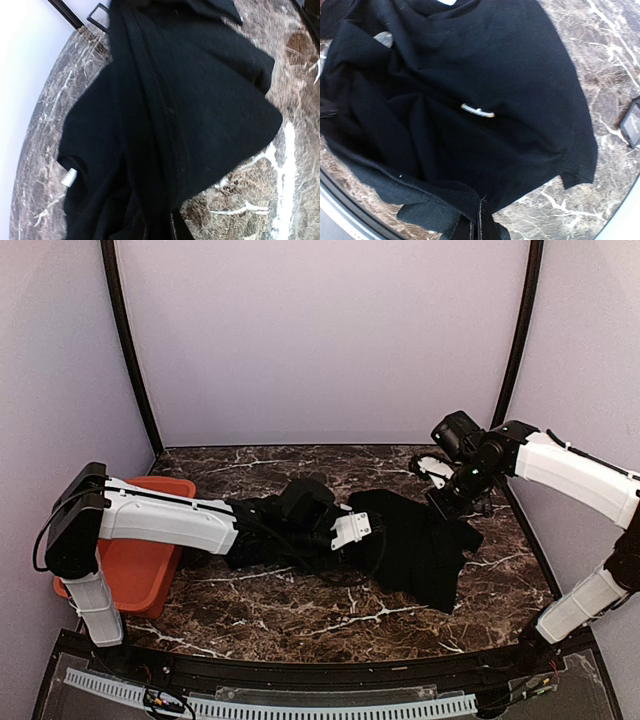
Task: Pin the brooch onto the clothing
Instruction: Flatten out the clothing with brooches at the center of the board.
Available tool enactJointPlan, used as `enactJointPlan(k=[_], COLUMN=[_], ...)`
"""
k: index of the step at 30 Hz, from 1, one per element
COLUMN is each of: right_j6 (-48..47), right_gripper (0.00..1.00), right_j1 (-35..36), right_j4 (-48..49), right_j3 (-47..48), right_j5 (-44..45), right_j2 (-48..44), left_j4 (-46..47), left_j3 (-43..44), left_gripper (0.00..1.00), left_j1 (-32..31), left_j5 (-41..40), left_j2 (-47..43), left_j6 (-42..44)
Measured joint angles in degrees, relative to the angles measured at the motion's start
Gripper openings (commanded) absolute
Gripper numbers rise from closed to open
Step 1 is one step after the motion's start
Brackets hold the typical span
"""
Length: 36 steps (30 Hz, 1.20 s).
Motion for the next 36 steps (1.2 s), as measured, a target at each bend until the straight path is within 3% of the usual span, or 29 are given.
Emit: enactJointPlan(k=[6,12,15,23,26,36], right_j6=[-2.38,-4.72,-5.44,-4.02,-3.02,-1.66], right_gripper=[0.0,0.0,0.0,0.0,0.0,0.0], right_j1=[-0.15,2.38,5.22,6.32,5.2,3.06], right_j4=[0.55,0.46,0.13,-1.22,-1.9,-2.4], right_j3=[0.81,0.81,0.81,-0.11,0.5,2.38], right_j5=[2.51,2.29,1.73,7.96,8.81,8.48], right_j2=[-0.61,-4.74,-7.26,-5.27,-2.69,-0.83], left_j4=[-13.55,-23.63,-26.03,-26.23,-26.18,-23.78], left_j3=[12.13,16.5,14.36,-1.29,-5.18,-4.92], left_gripper=[0.23,0.24,0.46,0.74,0.8,0.8], left_j1=[1.77,3.41,3.43,3.37,3.37,3.39], left_j5=[1.81,5.84,7.32,2.36,-2.01,-8.44], left_j2=[-2.6,-5.64,-6.95,-8.68,-8.13,-4.46], left_j6=[-1.42,-4.61,-6.75,-11.28,-12.0,-11.37])
